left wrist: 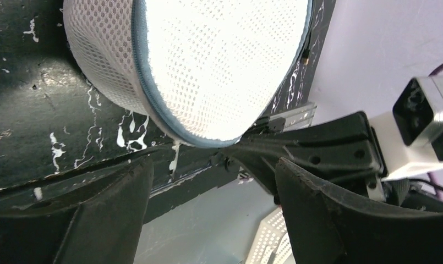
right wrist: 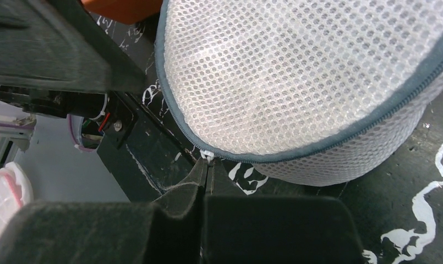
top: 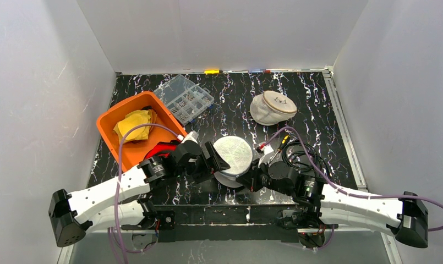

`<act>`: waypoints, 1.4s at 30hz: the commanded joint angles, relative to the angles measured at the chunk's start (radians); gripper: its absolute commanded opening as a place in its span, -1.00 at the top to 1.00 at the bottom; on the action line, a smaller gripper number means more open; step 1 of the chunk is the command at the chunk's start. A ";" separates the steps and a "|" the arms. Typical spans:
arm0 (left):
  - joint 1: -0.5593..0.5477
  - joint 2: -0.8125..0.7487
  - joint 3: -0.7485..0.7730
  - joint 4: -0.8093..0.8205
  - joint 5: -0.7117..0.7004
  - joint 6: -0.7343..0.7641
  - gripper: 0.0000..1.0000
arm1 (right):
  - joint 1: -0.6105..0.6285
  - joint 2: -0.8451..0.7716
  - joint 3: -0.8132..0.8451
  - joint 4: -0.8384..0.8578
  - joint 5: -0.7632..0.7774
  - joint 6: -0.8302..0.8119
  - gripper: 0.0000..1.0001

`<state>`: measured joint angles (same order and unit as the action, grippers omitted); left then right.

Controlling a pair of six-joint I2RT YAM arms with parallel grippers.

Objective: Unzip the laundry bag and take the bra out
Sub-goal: Unzip the laundry bag at the center of the board.

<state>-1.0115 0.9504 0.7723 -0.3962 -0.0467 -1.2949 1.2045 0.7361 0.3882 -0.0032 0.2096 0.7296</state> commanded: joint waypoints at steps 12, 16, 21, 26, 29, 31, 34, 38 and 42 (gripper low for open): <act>-0.015 0.167 -0.001 0.116 -0.123 -0.084 -0.31 | 0.023 0.040 0.008 0.167 -0.023 0.019 0.97; -0.003 0.184 -0.003 0.107 -0.145 -0.081 -0.09 | 0.027 0.033 0.003 0.167 -0.022 0.019 0.97; 0.009 0.179 -0.016 0.112 -0.142 -0.081 0.16 | 0.029 0.003 -0.012 0.150 -0.006 0.025 0.97; 0.020 0.149 -0.015 0.088 -0.165 -0.068 0.44 | 0.030 -0.043 -0.006 0.086 0.031 0.016 0.97; 0.028 0.130 -0.012 0.082 -0.176 -0.050 0.69 | 0.030 -0.077 -0.002 0.037 0.058 0.010 0.97; 0.033 0.122 -0.009 0.084 -0.175 -0.036 0.91 | 0.030 -0.100 0.001 0.007 0.076 0.010 0.97; 0.049 0.119 0.004 0.099 -0.149 0.014 1.00 | 0.030 -0.142 0.009 -0.066 0.121 0.011 0.97; 0.090 0.119 0.027 0.132 -0.067 0.107 1.00 | 0.030 -0.212 0.037 -0.201 0.209 0.015 0.97; 0.166 0.117 0.021 0.266 0.113 0.234 1.00 | 0.029 -0.273 0.066 -0.300 0.255 0.003 0.97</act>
<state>-0.9295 1.0897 0.7677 -0.2169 -0.0448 -1.2243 1.2312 0.5209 0.3859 -0.1562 0.3599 0.7528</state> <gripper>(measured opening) 0.038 0.031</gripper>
